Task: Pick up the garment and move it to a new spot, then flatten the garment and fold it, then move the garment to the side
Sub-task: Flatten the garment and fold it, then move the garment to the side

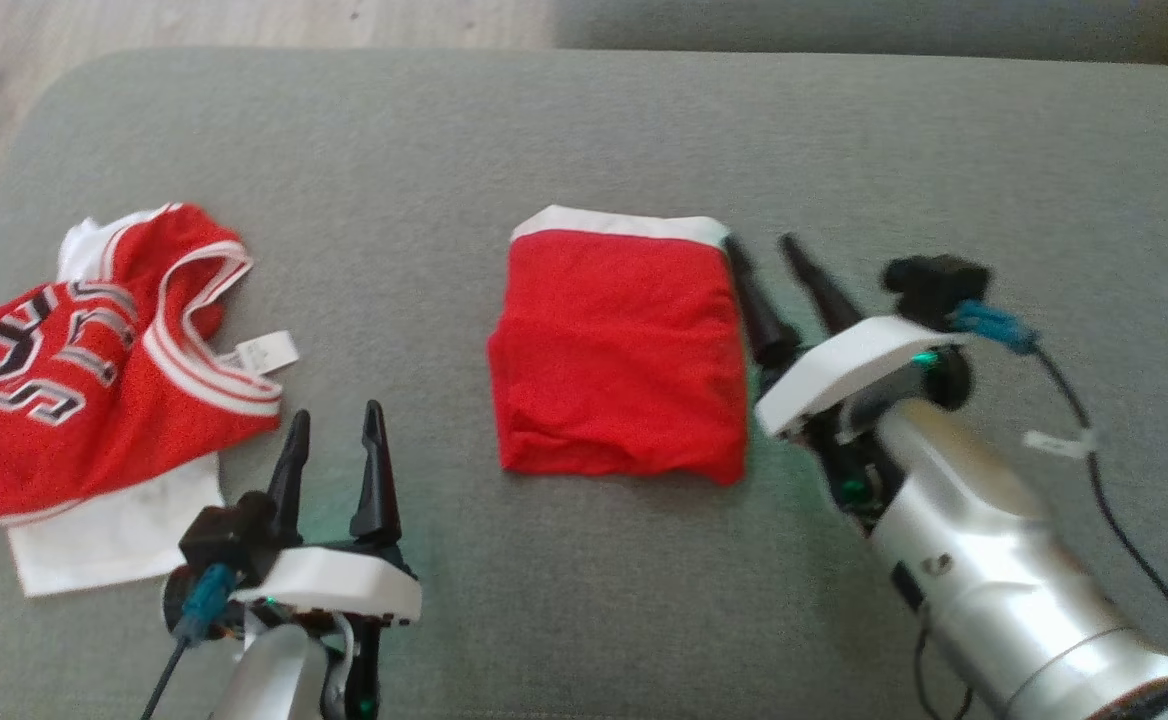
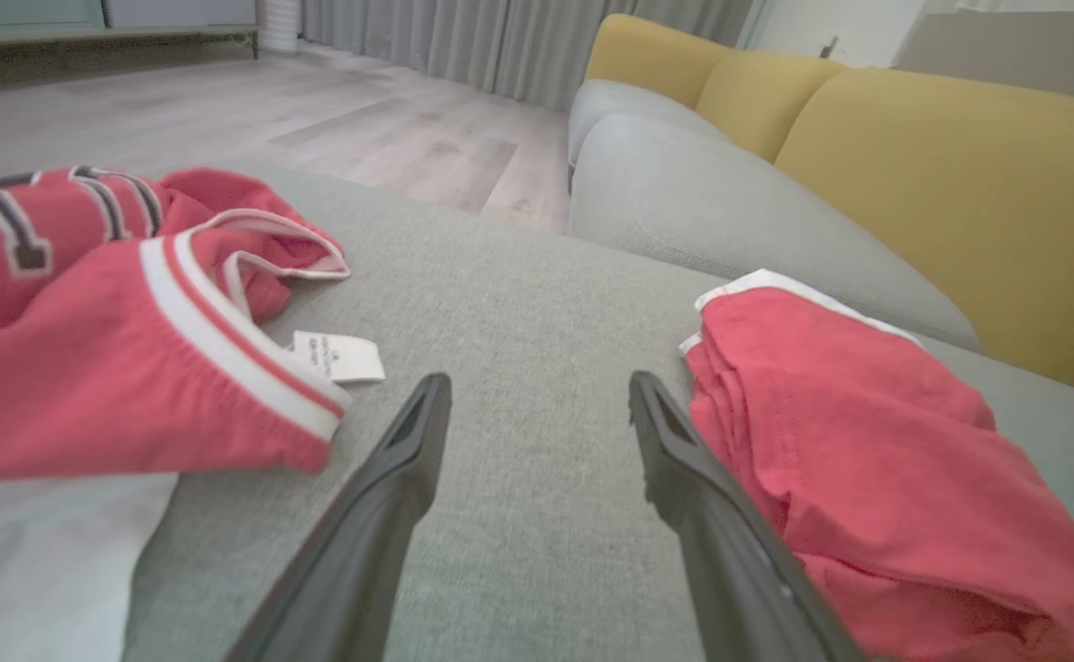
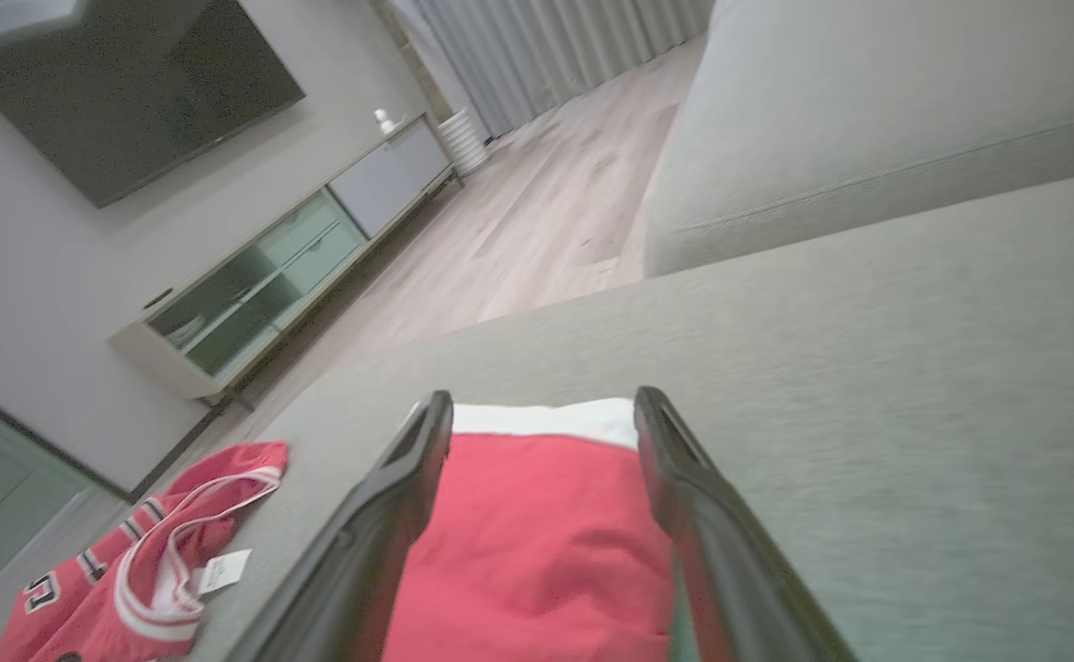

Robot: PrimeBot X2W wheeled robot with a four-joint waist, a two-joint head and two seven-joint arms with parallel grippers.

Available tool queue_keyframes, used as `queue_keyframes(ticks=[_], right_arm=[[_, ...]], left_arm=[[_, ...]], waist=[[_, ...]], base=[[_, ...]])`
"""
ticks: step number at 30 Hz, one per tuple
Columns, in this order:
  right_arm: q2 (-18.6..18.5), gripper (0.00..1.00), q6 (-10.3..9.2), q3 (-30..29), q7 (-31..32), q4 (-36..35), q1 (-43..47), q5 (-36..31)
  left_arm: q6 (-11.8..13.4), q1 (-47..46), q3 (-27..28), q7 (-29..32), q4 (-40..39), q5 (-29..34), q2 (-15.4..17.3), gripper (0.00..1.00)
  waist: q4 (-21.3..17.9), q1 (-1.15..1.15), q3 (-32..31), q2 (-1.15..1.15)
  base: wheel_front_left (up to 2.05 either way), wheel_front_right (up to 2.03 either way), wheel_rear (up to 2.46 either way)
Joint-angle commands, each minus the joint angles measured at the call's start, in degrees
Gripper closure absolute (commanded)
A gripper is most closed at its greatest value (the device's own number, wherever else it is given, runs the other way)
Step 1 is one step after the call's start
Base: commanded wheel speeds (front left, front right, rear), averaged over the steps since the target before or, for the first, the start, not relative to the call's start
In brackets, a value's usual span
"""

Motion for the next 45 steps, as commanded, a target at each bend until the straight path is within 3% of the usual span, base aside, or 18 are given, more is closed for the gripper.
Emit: queue_keyframes(ticks=[1,2,8,15,26,39,45], right_arm=[[0.2,0.0,0.39,-2.7,-0.8,-1.3,0.3,-2.8],[-0.3,0.0,0.39,-8.5,-0.8,-1.7,1.9,-7.3],[0.1,0.0,0.39,-23.2,-0.8,-6.8,10.6,-22.4],[1.3,0.0,0.39,-32.1,-0.8,-11.8,20.8,-31.0],[1.4,0.0,0.39,-30.7,-0.8,-15.5,28.6,-32.6],[1.4,0.0,0.39,-29.7,-0.8,-15.7,27.5,-33.1],[1.4,0.0,0.39,-25.3,-0.8,-13.3,23.2,-33.9]], left_arm=[[0.2,-0.2,2.7,-0.3,-2.3,1.6,0.7,0.0],[0.4,0.4,3.6,-0.3,-3.2,3.6,0.7,0.0],[1.6,2.6,5.6,-0.3,-6.1,9.1,0.7,0.0],[3.1,7.8,6.7,-0.3,-8.2,13.3,0.7,0.0],[4.9,13.1,6.5,-0.3,-9.4,13.7,0.7,0.0],[4.9,12.3,6.1,-0.3,-9.0,13.7,0.7,0.0],[4.6,10.4,4.6,-0.3,-8.4,12.4,0.7,0.0]], waist=[[-1.9,0.0,-1.0,0.0],[-2.9,0.0,-1.4,0.0],[-5.0,0.0,-2.9,0.0],[-6.7,0.0,-5.9,0.0],[-8.2,0.0,-8.7,0.0],[-8.4,0.0,-7.3,0.0],[-6.2,0.0,-4.2,0.0]], base=[[0.0,0.0,0.0],[0.0,0.0,0.0],[0.0,0.0,0.0],[0.0,0.0,0.0],[0.0,0.0,0.0],[0.0,0.0,0.0],[0.0,0.0,0.0]])
